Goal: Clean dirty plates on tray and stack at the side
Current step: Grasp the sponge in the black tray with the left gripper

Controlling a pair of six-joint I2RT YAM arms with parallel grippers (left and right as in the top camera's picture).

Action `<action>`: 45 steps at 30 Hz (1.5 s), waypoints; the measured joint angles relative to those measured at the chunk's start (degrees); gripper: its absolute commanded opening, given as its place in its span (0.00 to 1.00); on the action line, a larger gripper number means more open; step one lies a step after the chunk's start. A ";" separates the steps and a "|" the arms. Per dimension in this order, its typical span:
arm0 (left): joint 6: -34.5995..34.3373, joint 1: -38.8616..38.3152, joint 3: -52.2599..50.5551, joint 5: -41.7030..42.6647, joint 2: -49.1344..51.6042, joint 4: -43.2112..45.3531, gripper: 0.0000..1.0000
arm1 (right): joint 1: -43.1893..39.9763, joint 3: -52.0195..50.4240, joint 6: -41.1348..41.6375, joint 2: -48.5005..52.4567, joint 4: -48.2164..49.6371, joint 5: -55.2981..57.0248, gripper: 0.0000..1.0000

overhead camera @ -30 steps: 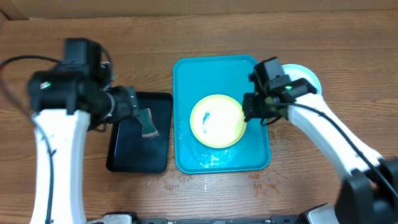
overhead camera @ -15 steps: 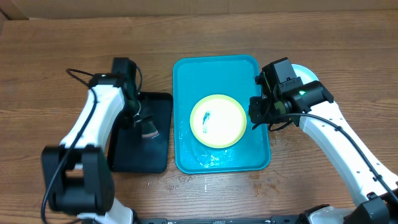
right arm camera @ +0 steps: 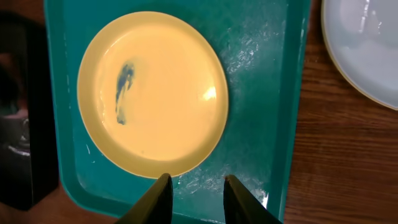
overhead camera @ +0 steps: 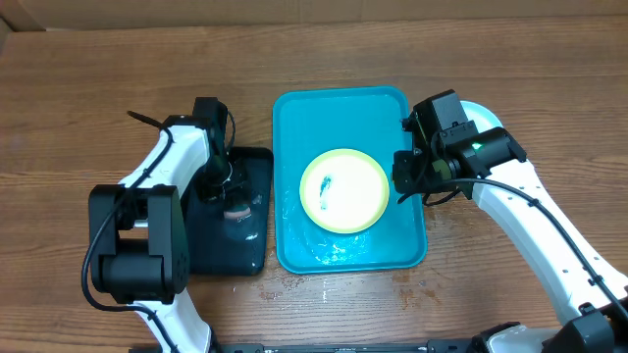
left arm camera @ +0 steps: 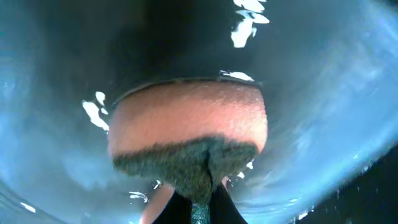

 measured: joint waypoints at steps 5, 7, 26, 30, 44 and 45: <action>1.20 0.04 3.80 0.37 -0.07 -6.62 0.04 | -1.36 0.00 4.00 0.00 -0.42 4.09 0.32; 2.32 0.04 5.40 -0.39 -0.37 -6.80 0.04 | -2.27 0.00 5.53 0.00 -0.76 5.35 0.33; 5.29 -2.75 -7.54 -9.46 -4.13 7.37 0.04 | -2.78 -10.62 0.74 0.00 10.58 -1.81 0.36; 5.44 -2.71 -4.20 -9.22 -3.50 2.05 0.04 | -2.78 -14.34 -0.22 0.00 15.21 -2.93 0.37; 9.94 -2.78 31.36 0.20 -2.27 -15.93 0.04 | -2.78 -19.15 -1.01 6.82 28.87 -3.85 0.35; 9.99 -3.10 31.80 1.25 -2.27 -15.85 0.04 | -2.75 -19.15 -0.96 8.11 29.49 -3.85 0.32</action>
